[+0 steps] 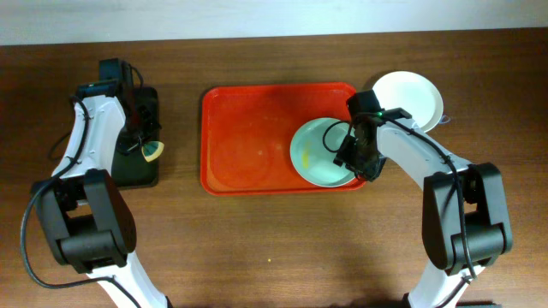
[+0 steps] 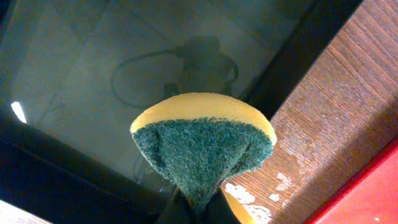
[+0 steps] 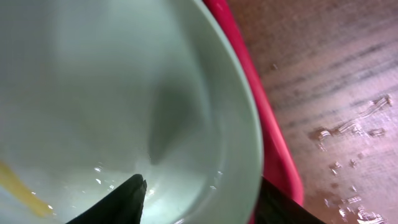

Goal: Clean dirty plates on tray and stack at the side
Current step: 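Move the right gripper to grip the light green plate rim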

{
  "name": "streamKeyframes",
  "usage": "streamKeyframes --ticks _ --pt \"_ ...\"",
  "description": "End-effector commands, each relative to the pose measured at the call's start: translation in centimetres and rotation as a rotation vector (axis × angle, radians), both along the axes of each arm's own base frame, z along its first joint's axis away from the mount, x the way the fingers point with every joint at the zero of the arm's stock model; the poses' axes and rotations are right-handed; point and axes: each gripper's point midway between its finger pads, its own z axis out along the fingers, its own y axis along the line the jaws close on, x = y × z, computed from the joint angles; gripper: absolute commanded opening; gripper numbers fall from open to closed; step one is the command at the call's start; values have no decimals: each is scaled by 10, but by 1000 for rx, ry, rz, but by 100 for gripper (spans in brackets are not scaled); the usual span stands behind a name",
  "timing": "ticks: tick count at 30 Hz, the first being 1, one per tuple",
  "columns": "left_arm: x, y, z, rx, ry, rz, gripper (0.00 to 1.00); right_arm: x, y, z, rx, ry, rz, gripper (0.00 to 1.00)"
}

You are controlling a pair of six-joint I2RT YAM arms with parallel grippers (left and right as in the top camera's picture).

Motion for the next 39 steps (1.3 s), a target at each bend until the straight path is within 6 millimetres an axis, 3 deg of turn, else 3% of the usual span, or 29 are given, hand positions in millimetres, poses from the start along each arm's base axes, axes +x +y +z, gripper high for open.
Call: streamKeyframes --ticks 1,3,5,8,12,20,23,25,27,30,31,32,33,34,36,39 --pt "-1 1 3 14 -5 9 0 14 40 4 159 -81 182 56" --pt "-1 2 3 15 -6 9 0 20 76 12 244 -158 319 56" --pt "-1 1 3 15 -6 8 0 21 89 14 207 -190 397 58" --pt "0 2 3 15 -8 9 0 40 61 30 34 -209 368 68" --pt "0 -1 3 15 -9 3 0 68 41 42 -2 -291 380 70" --pt "0 -1 3 14 -8 3 0 88 46 5 -18 -319 473 68" --pt "1 -3 3 15 -9 -2 0 91 52 -1 -21 -332 507 50" --pt "1 -3 3 15 -9 -4 0 91 62 0 -21 -349 539 45" --pt "1 -3 3 15 -9 -4 0 88 74 0 -16 -352 565 22" --pt "1 -3 3 15 -8 -4 0 81 94 1 -7 -355 606 8" --pt "1 -3 3 15 -8 -4 0 78 99 1 -5 -355 618 8" --pt "1 -3 3 15 -8 -4 0 77 104 1 -4 -355 628 17" --pt "1 -3 3 15 -8 -4 0 76 105 1 -2 -355 622 33" --pt "1 -3 3 15 -8 -4 0 76 101 0 -9 -340 556 39" --pt "1 -4 3 15 -8 -4 0 68 96 -4 5 -285 436 40" --pt "1 -4 3 15 -8 -4 0 63 95 -6 11 -260 395 39"
